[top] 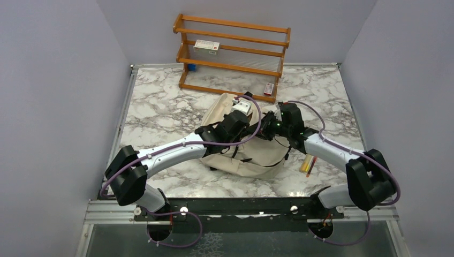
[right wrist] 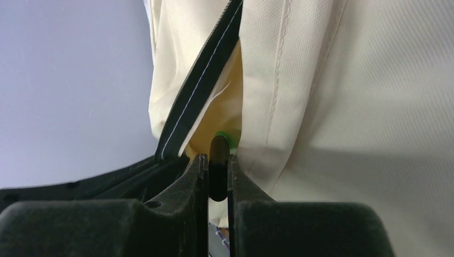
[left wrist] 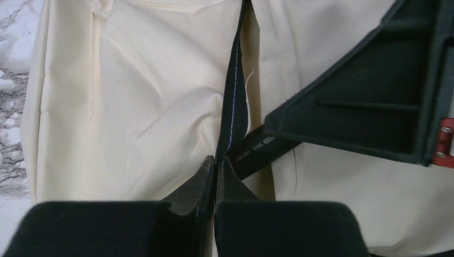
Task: Pack the student bag
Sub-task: Place the stationery in the student bag.
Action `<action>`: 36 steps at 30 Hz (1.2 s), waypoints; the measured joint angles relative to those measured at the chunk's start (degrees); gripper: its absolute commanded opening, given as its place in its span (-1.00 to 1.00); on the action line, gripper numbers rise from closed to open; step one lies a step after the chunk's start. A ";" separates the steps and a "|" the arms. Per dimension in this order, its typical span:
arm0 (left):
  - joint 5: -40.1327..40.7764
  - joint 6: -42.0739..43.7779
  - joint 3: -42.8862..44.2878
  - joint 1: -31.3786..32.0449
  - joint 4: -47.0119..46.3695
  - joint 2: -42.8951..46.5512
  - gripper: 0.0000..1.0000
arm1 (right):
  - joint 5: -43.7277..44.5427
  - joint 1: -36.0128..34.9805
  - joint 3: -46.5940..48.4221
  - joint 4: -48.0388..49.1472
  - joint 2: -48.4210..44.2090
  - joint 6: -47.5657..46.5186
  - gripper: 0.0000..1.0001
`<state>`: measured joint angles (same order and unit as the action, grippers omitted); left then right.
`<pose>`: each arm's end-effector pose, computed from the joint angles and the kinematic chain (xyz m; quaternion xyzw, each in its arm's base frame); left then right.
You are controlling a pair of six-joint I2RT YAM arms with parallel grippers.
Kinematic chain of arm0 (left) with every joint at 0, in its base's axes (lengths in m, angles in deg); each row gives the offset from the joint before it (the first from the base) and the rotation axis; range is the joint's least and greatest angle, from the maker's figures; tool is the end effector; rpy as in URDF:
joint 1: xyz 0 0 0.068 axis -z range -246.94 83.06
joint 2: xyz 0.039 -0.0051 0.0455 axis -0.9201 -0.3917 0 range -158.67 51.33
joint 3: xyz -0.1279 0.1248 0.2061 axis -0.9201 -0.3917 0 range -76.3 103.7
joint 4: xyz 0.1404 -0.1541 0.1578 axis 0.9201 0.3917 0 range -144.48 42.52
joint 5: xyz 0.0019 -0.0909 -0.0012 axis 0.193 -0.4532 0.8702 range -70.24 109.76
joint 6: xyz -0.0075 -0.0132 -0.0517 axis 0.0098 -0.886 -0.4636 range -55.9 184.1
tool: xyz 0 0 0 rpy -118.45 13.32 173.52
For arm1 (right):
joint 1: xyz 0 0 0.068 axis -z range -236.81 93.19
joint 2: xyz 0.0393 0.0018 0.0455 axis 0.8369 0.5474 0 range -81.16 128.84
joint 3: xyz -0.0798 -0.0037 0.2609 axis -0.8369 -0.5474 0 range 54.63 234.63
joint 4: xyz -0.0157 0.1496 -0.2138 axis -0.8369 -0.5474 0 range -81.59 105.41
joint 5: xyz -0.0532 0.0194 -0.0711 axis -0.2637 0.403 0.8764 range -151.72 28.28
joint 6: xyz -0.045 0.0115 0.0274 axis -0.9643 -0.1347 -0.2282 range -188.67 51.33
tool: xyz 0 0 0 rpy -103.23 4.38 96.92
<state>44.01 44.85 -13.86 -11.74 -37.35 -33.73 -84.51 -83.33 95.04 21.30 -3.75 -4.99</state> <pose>0.1994 -0.2613 0.2696 0.1883 0.8695 -0.0997 0.4456 0.2495 0.1397 0.2164 0.1800 0.8402 0.4627 0.2182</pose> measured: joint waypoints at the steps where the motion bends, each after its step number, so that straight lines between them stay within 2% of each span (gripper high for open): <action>1: -0.09 -0.07 -0.04 0.00 -0.04 0.00 -1.00 | -0.02 -0.37 0.00 1.22 1.31 0.48 -0.99; 9: -0.44 -0.68 -0.39 0.00 -0.04 0.00 -1.00 | -0.52 -3.04 1.40 10.08 10.21 3.50 -0.95; 11: -0.44 -0.83 -0.44 0.00 0.00 0.00 -1.00 | -0.90 -3.61 2.16 12.37 12.52 4.11 -0.82; 15: -0.44 -0.98 -0.48 0.00 0.13 0.00 -1.00 | -2.25 -3.91 4.57 15.74 17.35 4.33 -0.33; 21: -0.39 -1.44 -1.84 0.00 -1.22 0.35 -1.00 | -2.25 -4.28 7.58 14.56 21.07 0.63 -0.07; 27: -0.31 -2.69 -3.61 0.07 -2.75 1.49 -1.00 | 1.07 -4.31 7.74 9.42 17.84 -3.61 0.03; 36: -0.33 -3.78 -4.90 0.07 -4.02 1.49 -1.00 | 11.85 -4.50 6.80 -4.42 4.13 -11.78 0.05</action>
<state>43.68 41.07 -18.76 -11.67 -41.38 -32.24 -72.66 -87.84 101.83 16.89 0.38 -16.77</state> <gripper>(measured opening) 0.009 0.521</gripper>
